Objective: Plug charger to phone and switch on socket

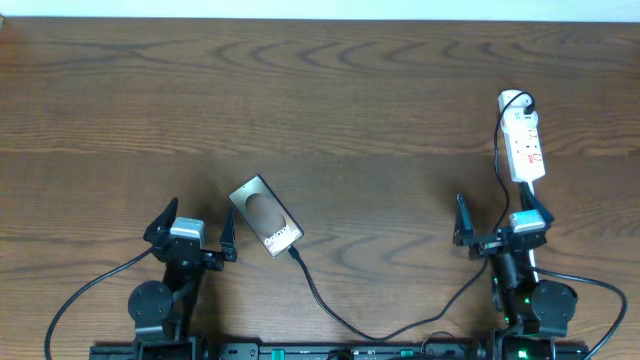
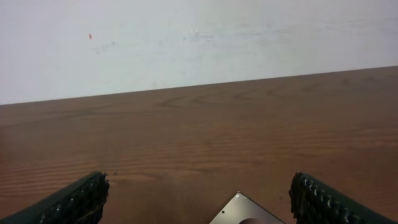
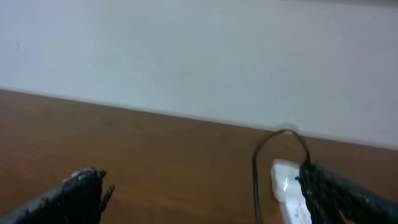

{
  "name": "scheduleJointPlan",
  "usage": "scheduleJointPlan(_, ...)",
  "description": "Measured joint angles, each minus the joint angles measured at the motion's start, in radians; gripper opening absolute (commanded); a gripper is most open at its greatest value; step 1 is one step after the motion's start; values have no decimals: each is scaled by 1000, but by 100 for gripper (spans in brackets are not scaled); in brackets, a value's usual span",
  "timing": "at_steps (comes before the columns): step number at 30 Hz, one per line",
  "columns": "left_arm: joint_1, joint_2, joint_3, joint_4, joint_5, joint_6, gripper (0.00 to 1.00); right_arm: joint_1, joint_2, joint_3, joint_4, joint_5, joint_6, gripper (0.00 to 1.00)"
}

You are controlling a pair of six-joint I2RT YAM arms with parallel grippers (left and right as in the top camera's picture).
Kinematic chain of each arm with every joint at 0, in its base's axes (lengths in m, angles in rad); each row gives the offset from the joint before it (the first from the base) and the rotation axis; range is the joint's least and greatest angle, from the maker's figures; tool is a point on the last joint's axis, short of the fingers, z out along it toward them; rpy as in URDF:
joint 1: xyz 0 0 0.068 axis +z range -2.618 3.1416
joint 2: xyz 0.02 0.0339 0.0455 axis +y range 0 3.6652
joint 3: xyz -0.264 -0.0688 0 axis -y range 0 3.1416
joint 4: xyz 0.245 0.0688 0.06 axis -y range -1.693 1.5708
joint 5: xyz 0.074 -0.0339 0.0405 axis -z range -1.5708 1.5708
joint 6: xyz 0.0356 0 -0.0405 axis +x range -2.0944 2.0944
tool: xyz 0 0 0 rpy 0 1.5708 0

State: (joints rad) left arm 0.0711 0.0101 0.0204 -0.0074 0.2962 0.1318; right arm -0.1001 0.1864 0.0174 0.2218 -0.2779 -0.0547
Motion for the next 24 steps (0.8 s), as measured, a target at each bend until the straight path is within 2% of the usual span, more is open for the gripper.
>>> scheduleJointPlan(7, 0, 0, 0, 0, 0, 0, 93, 0, -157, -10, -169, 54, 0, 99)
scheduleJointPlan(12, 0, 0, 0, 0, -3, 0, 93, 0, -173, -10, -282, 123, 40, 99)
scheduleJointPlan(24, 0, 0, 0, 0, -3, 0, 93, 0, -174, -10, -288, 202, 109, 99)
